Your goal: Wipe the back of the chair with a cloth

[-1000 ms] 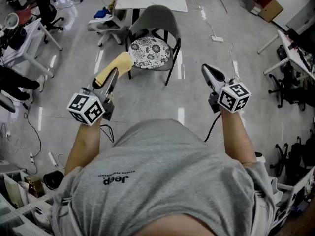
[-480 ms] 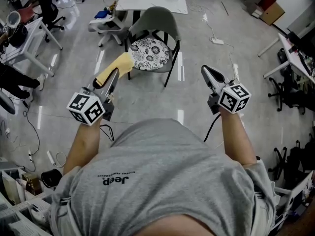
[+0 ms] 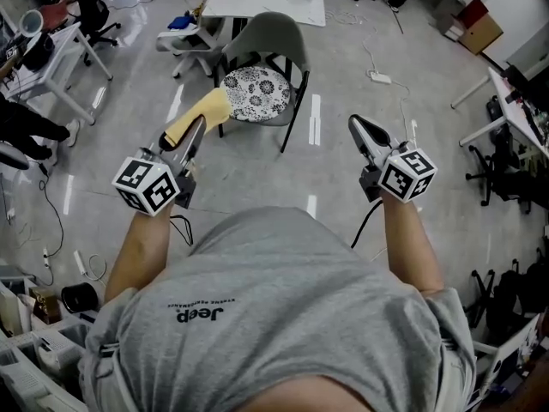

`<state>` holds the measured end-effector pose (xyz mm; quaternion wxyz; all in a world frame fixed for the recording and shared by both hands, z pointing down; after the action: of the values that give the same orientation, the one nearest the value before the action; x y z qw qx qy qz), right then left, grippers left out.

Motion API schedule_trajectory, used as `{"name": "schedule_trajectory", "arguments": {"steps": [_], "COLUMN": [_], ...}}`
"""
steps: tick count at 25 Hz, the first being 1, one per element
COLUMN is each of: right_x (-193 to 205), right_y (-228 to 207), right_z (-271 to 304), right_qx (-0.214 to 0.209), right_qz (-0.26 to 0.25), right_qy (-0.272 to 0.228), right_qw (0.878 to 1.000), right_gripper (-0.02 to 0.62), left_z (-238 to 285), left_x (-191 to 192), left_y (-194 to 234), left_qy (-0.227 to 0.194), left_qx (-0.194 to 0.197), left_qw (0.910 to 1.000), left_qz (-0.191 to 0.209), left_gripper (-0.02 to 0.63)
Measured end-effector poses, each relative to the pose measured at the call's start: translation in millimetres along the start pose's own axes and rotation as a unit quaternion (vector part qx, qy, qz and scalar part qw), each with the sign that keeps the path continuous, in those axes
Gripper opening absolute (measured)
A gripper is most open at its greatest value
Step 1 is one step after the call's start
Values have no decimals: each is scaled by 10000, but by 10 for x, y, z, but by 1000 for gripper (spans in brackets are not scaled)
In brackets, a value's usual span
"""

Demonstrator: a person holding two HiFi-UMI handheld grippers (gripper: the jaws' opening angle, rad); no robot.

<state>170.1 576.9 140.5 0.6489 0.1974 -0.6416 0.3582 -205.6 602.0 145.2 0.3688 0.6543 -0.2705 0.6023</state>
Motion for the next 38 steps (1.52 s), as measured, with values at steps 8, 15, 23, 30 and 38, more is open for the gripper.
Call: {"name": "schedule_trajectory", "arguments": {"steps": [8,15,23,30,38], "right_x": [70,135,130,-166,-453], "right_y": [-306,-405,-459,-699,-931], "right_z": [-332,-153,677,1657,2944], "right_qx": [-252,-324,-82,450,725], "right_qz": [59,161,65,67,96], "right_qy": [73,99,211,113,71], "right_qw": [9996,9993,9997,9989,9973], "right_gripper": [3,3,3,3,3], "left_z": [165,218,629,1489,2207], "left_x": [100,141,220,-64,-366], "left_y": [-474,-373,562,1702,2956], "left_qy": [97,162,72,-22,56], "left_qx": [-162,-206,147,749,1129], "left_qw": [9998,9996,9996,9968,9935], "left_qz": [-34,-67,-249,-279,-160], "left_gripper": [117,117,117,117,117]}}
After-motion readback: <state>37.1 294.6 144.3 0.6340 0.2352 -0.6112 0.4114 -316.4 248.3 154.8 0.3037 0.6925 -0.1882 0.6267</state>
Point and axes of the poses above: the fingertips, and each gripper's own axes: z forward along the fingers, y to its left, x out of its underside, the point moved 5 cm from there along -z, backward along the fingers, and after that the axes turned 3 degrees about z, right-handed, at the moved point
